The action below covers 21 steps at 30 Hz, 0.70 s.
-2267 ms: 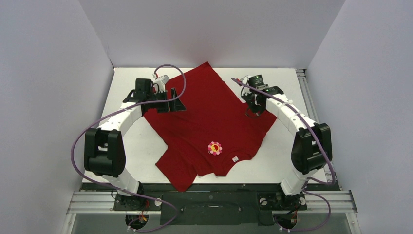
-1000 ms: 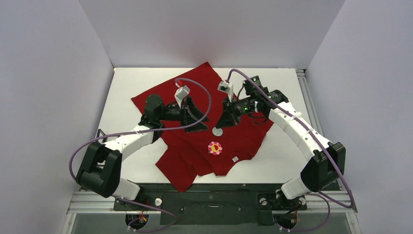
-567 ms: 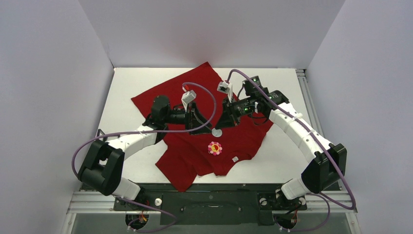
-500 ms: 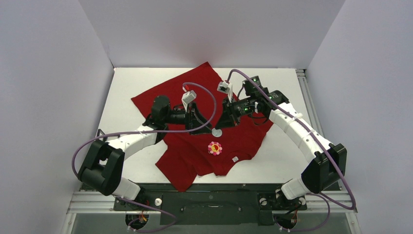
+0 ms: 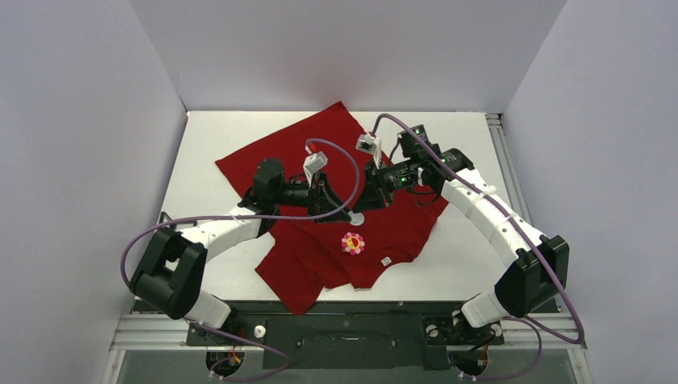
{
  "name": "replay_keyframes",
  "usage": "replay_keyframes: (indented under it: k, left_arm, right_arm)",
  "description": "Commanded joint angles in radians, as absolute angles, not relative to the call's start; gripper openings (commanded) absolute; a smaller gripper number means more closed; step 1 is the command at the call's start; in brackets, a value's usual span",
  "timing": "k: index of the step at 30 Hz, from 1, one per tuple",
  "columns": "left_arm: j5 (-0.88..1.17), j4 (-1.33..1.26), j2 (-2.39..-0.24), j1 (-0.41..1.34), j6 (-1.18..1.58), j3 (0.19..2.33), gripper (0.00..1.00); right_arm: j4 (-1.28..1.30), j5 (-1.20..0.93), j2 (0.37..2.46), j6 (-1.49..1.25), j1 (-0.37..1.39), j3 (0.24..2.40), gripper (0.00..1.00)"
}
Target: Remove the brooch from the garment
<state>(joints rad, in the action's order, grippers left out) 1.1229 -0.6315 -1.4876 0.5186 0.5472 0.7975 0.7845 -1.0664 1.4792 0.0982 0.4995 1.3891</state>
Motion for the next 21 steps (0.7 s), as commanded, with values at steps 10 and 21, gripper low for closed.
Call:
replay_keyframes:
  k: [10, 21]
  left_arm:
    - [1.144, -0.882, -1.497, 0.521, 0.719, 0.803, 0.00]
    - [0.994, -1.115, -1.495, 0.390, 0.956, 0.735, 0.00]
  right_arm:
    - [0.758, -1.087, 1.449, 0.108, 0.504, 1.404, 0.03]
    - [0.286, -0.922, 1.232, -0.274, 0.309, 1.282, 0.59]
